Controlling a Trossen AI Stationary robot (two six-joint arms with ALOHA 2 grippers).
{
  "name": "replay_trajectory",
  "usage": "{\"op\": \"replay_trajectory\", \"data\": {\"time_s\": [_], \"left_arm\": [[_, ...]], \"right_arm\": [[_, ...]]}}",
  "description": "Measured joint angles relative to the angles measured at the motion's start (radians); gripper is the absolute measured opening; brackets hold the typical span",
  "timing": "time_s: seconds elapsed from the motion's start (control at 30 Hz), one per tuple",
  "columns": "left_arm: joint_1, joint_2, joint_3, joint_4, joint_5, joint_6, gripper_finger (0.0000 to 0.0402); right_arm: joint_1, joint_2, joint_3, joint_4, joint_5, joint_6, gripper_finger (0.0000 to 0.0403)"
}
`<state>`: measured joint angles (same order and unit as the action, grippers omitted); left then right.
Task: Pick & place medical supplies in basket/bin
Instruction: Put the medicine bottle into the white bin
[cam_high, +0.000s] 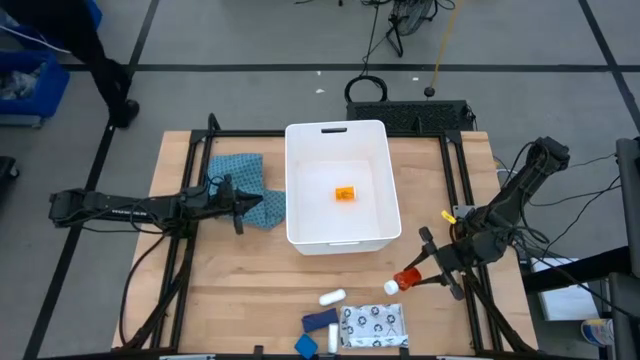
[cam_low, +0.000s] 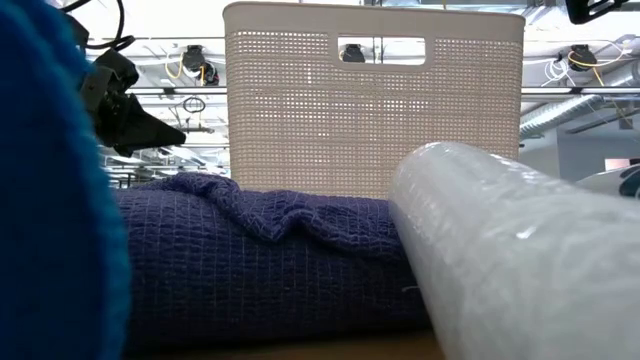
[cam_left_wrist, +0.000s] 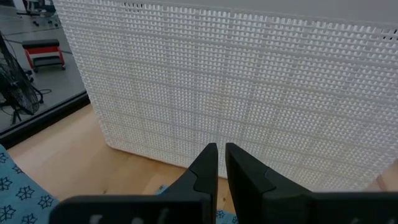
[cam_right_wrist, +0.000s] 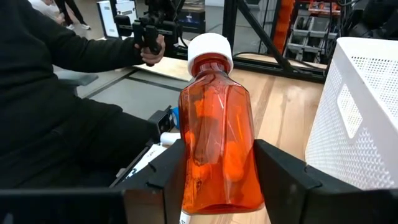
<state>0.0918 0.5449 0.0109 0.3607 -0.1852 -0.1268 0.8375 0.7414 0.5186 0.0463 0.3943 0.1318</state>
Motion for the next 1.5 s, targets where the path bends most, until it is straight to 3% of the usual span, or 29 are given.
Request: {"op": "replay_trajectory", "data": {"time_s": [0.47,0.7,0.93,1.17,1.5], "left_arm": [[0.000,0.000,0.000,0.000,0.000,0.000,0.0037],[0.000,0.000,0.000,0.001,0.000,0.000,0.0037],[0.000,0.000,0.000,0.001,0.000,0.000,0.0037],[0.000,0.000,0.000,0.002,0.000,0.012,0.0037],[0.000,0.000,0.000,0.004,0.000,0.013,0.0037]], "right_arm": [[0.000,0.001,0.000,0.018,0.044,-0.037,0.0154],[0.000,0.001,0.000,0.184,0.055,-0.150,0.0155],[-0.019,0.001,0.000,0.291,0.154,-0.266,0.0150],[-0.106,0.029,0.086,0.191,0.101,-0.266,0.0152],[-0.297,0.153,0.392,-0.071,0.074,-0.353,0.0147]]}}
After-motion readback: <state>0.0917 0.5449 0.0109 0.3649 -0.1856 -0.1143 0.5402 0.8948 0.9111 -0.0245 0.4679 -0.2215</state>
